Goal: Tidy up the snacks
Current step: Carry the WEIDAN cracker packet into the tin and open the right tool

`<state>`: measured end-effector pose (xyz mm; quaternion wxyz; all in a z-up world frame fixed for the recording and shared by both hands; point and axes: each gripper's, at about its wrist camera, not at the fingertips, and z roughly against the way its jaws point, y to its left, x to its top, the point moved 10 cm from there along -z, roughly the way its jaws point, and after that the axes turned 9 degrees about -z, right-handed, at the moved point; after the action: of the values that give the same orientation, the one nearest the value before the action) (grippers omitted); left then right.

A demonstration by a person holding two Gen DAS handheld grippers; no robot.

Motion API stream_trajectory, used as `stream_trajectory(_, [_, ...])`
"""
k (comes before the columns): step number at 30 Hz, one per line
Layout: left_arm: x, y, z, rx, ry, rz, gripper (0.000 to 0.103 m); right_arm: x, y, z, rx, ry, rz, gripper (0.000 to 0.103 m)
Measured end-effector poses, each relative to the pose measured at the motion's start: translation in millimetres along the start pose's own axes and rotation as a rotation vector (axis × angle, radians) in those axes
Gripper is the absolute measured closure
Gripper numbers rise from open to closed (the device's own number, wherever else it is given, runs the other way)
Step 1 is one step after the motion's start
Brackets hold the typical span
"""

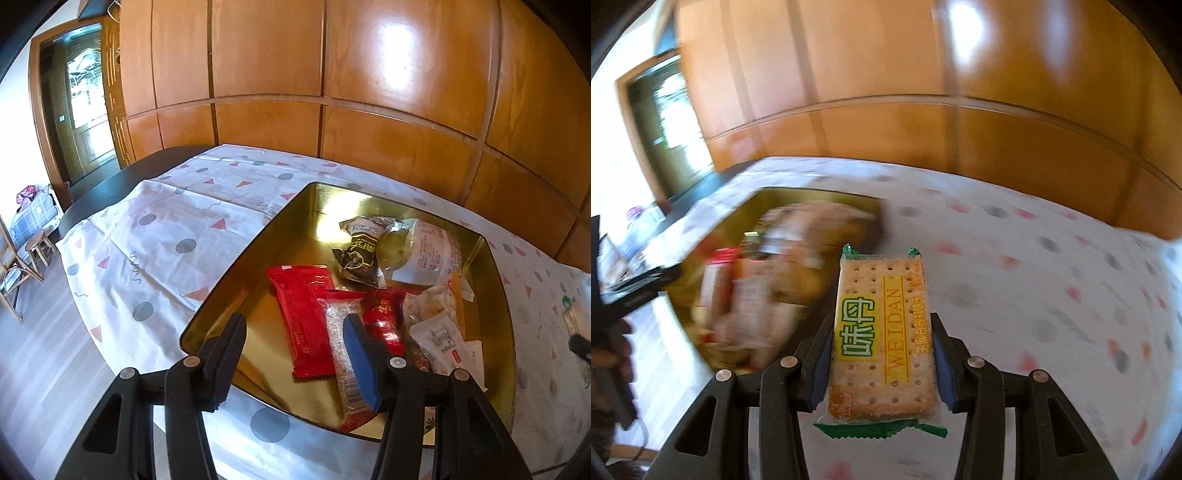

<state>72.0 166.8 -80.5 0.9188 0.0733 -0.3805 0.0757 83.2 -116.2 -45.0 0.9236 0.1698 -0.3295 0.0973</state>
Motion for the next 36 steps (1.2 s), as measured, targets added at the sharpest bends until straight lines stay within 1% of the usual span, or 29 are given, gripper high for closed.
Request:
stream_trajectory(6, [0.1, 19.3, -0.3, 0.025, -0.007, 0.041, 0.048, 6.4, 100.1, -29.3, 0.156, 0.069, 0.132, 0.056])
stream_trajectory(8, [-0.8, 27.5, -0.2, 0.036, -0.008, 0.057, 0.048, 0.9, 125.8, -45.8, 0.166, 0.099, 0.179, 0.056])
stream_trajectory(10, [-2.6, 33.3, -1.1, 0.045, -0.005, 0.066, 0.048, -6.2, 145.0, -68.6, 0.159, 0.138, 0.212, 0.056])
stream_trajectory(12, [-4.9, 37.5, -3.7, 0.047, 0.004, 0.073, 0.048, -14.4, 153.4, -86.5, 0.164, 0.178, 0.230, 0.055])
stream_trajectory(14, [-8.7, 39.8, -5.9, 0.048, 0.013, 0.077, 0.048, -22.1, 157.6, -101.2, 0.170, 0.217, 0.236, 0.054])
stream_trajectory(15, [-10.1, 40.0, -6.5, 0.047, 0.017, 0.078, 0.048, -23.1, 158.8, -103.9, 0.180, 0.222, 0.228, 0.053])
stream_trajectory(17, [-12.4, 40.0, -8.1, 0.039, 0.023, 0.080, 0.048, -24.7, 157.9, -98.1, 0.216, 0.222, 0.214, 0.051])
stream_trajectory(20, [-12.7, 39.4, -10.4, 0.037, 0.025, 0.081, 0.048, -22.2, 152.6, -79.7, 0.240, 0.204, 0.208, 0.048])
stream_trajectory(23, [-11.6, 36.5, -10.9, 0.029, 0.023, 0.084, 0.048, -27.8, 151.5, -64.4, 0.235, 0.189, 0.256, 0.049])
stream_trajectory(24, [-11.0, 35.2, -10.6, 0.027, 0.022, 0.081, 0.048, -32.5, 152.2, -63.0, 0.230, 0.194, 0.274, 0.052])
stream_trajectory(25, [-10.6, 33.6, -10.9, 0.024, 0.022, 0.078, 0.048, -35.5, 152.5, -65.4, 0.230, 0.201, 0.286, 0.065])
stream_trajectory(26, [-10.6, 31.9, -10.9, 0.022, 0.022, 0.075, 0.048, -38.2, 153.9, -68.3, 0.226, 0.209, 0.300, 0.072])
stream_trajectory(27, [-10.7, 30.2, -10.8, 0.020, 0.021, 0.072, 0.048, -41.8, 155.0, -73.5, 0.201, 0.209, 0.318, 0.073])
stream_trajectory(29, [-11.0, 27.5, -10.8, 0.019, 0.024, 0.068, 0.048, -41.2, 157.7, -78.6, 0.195, 0.182, 0.325, 0.074])
stream_trajectory(32, [-11.0, 25.2, -10.0, 0.016, 0.024, 0.063, 0.048, -32.8, 156.8, -89.5, 0.150, 0.144, 0.327, 0.077])
stream_trajectory(36, [-9.4, 23.7, -9.1, 0.014, 0.023, 0.058, 0.048, -30.3, 147.4, -104.5, 0.150, 0.187, 0.261, 0.077])
